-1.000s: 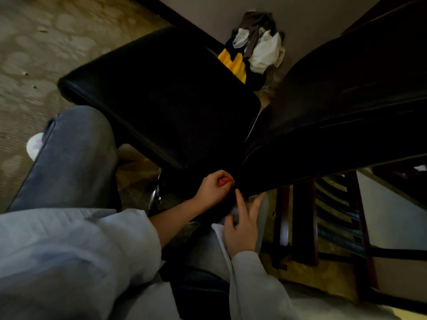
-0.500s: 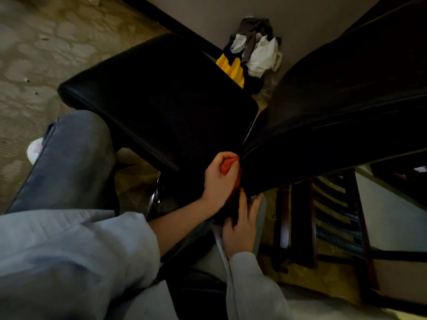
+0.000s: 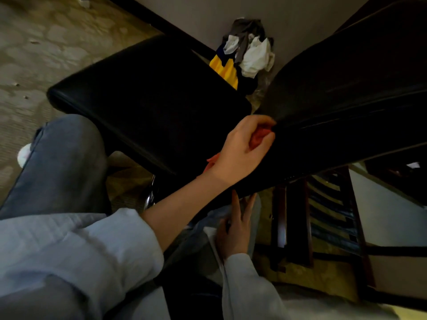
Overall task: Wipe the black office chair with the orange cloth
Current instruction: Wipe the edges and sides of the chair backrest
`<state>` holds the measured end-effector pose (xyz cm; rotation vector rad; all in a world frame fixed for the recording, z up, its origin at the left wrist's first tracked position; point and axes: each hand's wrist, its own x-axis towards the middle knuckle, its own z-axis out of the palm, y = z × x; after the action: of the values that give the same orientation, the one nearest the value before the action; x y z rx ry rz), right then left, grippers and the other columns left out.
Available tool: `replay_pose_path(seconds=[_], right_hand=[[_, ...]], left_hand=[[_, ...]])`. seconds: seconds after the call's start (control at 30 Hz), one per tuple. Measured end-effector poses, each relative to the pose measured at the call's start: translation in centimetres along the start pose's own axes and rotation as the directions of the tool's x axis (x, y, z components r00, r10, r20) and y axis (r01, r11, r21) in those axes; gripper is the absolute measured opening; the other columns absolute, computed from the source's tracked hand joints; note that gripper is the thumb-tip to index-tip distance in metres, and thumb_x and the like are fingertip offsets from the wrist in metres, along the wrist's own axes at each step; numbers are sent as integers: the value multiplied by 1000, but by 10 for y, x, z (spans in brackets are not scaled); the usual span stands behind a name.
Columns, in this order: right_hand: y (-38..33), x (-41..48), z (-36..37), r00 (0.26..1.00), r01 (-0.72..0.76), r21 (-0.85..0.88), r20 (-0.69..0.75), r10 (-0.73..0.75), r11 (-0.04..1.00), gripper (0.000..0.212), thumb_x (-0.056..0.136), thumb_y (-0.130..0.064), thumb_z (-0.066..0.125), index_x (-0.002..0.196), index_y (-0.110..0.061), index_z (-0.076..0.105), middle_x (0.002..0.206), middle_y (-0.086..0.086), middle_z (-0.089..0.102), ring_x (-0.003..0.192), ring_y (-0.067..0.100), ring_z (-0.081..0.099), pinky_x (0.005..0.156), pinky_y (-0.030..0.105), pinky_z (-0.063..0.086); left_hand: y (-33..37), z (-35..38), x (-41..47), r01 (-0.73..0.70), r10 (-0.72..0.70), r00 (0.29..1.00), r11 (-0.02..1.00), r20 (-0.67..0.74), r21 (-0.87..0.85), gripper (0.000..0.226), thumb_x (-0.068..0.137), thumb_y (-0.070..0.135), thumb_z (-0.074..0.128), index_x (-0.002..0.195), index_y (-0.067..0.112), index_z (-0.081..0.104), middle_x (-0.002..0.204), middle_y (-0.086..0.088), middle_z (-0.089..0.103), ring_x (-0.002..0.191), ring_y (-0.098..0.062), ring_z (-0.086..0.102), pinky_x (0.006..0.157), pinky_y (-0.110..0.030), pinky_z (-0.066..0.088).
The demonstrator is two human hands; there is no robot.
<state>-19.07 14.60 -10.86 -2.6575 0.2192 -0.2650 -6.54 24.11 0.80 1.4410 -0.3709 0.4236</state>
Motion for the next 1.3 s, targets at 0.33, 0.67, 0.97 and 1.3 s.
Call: replay_pose_path(seconds=[0.33, 0.67, 0.97, 1.3], right_hand=[[-7, -1, -6, 998, -25, -6, 49, 26, 1000, 68, 83, -28, 35, 132, -62, 3, 155, -11, -13, 139, 37, 28, 93, 51, 45], [-29, 27, -58, 943, 101, 129, -329, -54, 987, 71, 83, -28, 39, 140, -51, 5, 154, -2, 0, 136, 6, 9, 105, 45, 34], [-64, 54, -128, 850, 78, 551, -472, 233, 831, 61, 75, -27, 56, 121, -50, 25, 114, -12, 48, 96, 5, 52, 64, 1, 38], [-54, 48, -138, 890, 147, 504, -444, 109, 851, 76, 78, -2, 44, 128, -58, 28, 140, 1, 45, 127, 13, 48, 104, 40, 43]], left_hand=[[-34, -16, -23, 38, -50, 996, 988, 76, 152, 24, 90, 11, 53, 111, 2, 61, 104, -3, 56, 95, -4, 52, 82, -6, 38], [14, -3, -20, 120, -117, 992, 989, 43, -80, 34, 87, 10, 62, 115, 1, 43, 97, 7, 52, 90, 4, 56, 78, -12, 44], [99, 57, 23, -576, 559, 789, 817, 256, -7, 32, 85, 15, 64, 112, 2, 51, 112, -16, 50, 98, -17, 50, 81, -23, 45], [53, 40, 10, -703, 652, 677, 711, 341, 36, 30, 84, 9, 61, 110, 12, 46, 114, -5, 43, 95, -20, 51, 82, -25, 44]])
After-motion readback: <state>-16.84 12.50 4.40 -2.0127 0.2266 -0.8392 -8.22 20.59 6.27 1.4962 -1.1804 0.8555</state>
